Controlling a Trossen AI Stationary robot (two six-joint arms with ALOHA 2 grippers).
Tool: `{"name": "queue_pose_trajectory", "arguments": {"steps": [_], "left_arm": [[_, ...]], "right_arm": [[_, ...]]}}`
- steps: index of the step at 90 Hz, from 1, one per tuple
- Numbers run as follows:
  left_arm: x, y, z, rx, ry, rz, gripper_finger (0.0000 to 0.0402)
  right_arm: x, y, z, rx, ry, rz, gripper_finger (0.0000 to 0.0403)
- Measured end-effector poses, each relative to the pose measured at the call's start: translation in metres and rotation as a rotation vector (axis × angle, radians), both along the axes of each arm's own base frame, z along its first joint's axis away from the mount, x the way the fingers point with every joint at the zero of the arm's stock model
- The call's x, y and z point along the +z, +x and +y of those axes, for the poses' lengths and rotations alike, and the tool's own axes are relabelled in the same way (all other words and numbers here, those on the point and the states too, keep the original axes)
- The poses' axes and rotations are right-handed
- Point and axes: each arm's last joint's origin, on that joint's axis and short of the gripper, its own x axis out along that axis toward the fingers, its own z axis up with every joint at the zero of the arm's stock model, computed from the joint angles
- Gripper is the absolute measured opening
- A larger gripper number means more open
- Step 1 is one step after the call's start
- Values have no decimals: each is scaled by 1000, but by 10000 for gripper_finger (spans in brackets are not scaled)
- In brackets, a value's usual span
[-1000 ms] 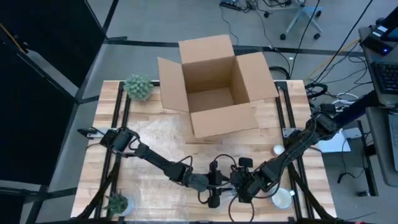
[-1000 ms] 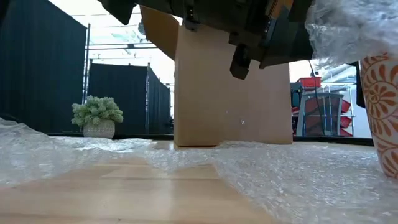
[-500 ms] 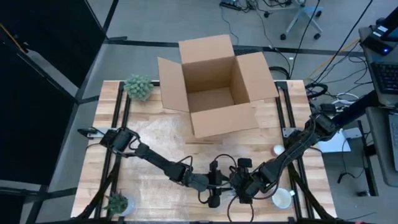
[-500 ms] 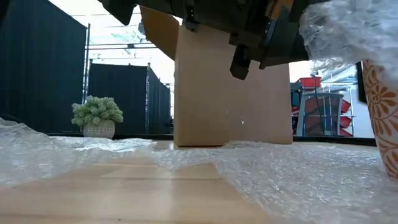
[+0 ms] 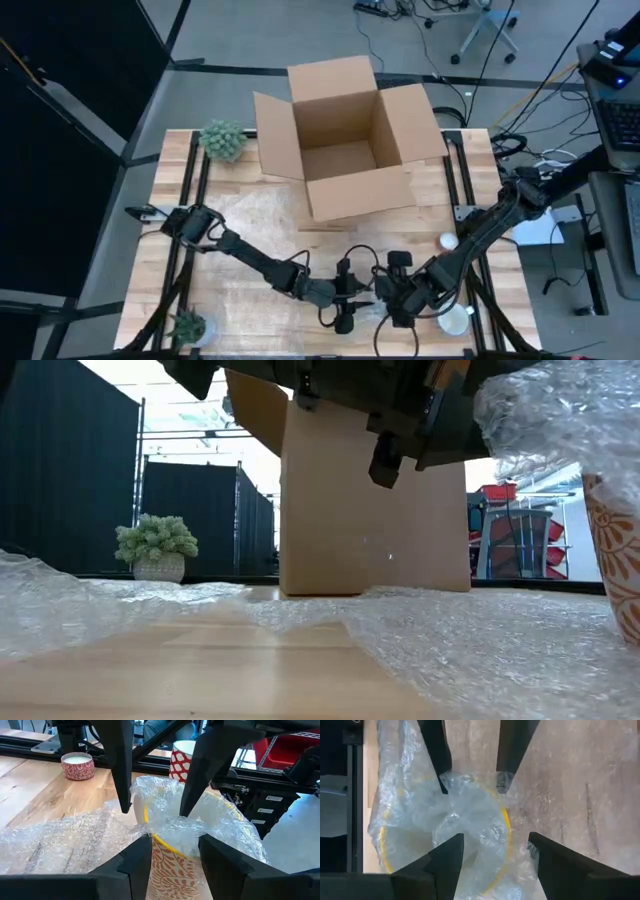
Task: Wrap mug
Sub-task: Wrap the orange mug with bubble wrap
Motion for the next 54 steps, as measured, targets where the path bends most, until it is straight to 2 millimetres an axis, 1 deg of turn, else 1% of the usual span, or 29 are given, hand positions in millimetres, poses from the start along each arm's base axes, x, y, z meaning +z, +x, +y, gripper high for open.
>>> {"name": "queue_pose_trajectory", "arguments": {"steps": [11,25,37,46,54], "left_arm": [[0,0,0,0,0,-1,148],[0,0,0,-1,-1,-2,148],[0,0,0,-1,-2,-4,148],[1,0,-1,-1,-6,-13,148],[7,0,-1,-4,-9,-21,148]], "right_arm": [[-2,0,-1,-33,-61,-52,207],[-19,-1,-1,-40,-70,-28,204],[-29,0,-1,-41,-70,-26,205],[-31,0,0,-41,-69,-27,205],[-32,0,-1,-41,-69,-27,205]]}}
